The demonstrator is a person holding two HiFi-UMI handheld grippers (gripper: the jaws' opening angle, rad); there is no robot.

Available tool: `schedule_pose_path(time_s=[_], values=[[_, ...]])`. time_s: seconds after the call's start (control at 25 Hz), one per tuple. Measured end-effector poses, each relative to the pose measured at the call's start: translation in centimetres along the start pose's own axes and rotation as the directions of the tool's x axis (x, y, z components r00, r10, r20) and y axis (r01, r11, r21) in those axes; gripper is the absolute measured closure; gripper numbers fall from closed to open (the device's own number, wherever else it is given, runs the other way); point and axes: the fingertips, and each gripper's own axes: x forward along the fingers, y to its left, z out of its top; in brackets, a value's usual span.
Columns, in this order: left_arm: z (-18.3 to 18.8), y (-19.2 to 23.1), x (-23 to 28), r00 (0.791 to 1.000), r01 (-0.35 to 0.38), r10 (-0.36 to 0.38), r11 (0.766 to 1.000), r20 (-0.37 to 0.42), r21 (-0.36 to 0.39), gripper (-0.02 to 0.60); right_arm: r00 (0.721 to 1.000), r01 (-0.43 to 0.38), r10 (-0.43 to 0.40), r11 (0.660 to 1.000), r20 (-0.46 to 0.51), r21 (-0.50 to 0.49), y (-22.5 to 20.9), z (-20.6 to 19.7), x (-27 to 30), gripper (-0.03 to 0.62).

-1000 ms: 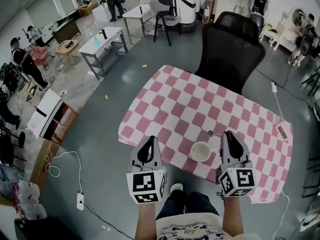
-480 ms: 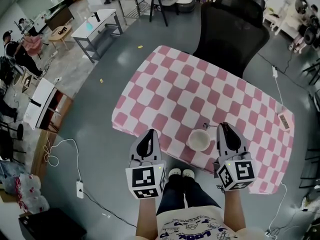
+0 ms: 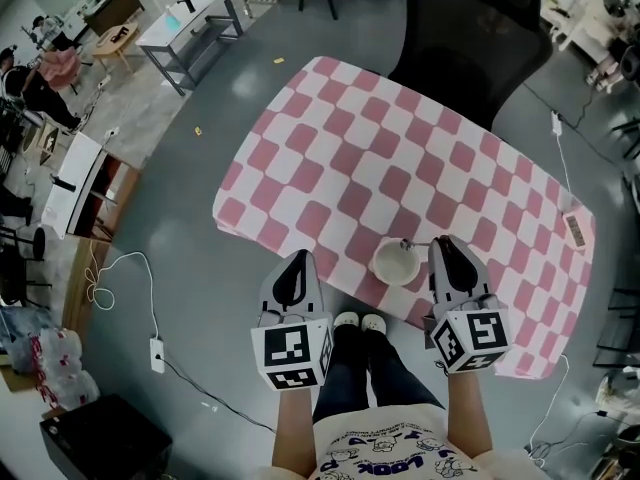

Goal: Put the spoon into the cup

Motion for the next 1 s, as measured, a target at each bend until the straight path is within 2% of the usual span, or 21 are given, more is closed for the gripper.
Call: schedule_pose_path(time_s=[0.52,1.0], values=[[-4.6,-0.3,1.7,0.997,-0.005,0.003,1.0,-0.082,-0.02,0.568,0.993,-0.028,0.032,0.999,-0.11,0.039,-0.2,-5.7,1.6,0.542],[-7.2,-0.1,2.4,0.993,-0.012,0.008,0.999,-0.121,-0.034,0.568,0.979,-0.056,0.066,0.997,-0.192,0.057,0.1,-10.1,3.0,0.542]])
